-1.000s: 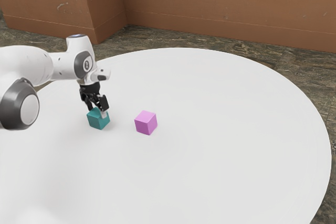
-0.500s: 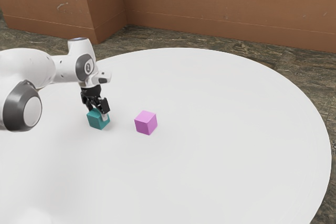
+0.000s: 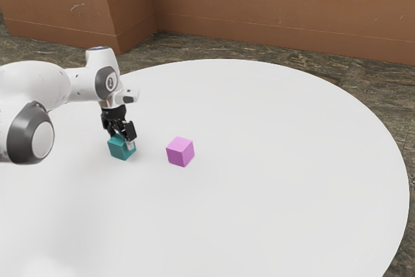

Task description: Pick up the blue block with one arm, and put the blue block on the pink block with one arm

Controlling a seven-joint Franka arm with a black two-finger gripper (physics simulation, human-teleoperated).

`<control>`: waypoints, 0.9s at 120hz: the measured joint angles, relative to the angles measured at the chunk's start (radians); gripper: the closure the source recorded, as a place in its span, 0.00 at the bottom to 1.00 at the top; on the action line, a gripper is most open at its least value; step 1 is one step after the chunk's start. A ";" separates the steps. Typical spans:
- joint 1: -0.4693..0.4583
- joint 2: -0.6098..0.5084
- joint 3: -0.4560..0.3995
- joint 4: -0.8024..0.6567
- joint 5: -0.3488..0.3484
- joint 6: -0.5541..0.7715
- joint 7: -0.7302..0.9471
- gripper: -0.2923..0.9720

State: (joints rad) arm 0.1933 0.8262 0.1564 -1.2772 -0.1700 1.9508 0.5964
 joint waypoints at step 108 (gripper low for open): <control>0.003 0.040 0.000 0.066 -0.019 -0.102 0.001 0.28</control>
State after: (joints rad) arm 0.1963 0.8661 0.1564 -1.2107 -0.1889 1.8492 0.5975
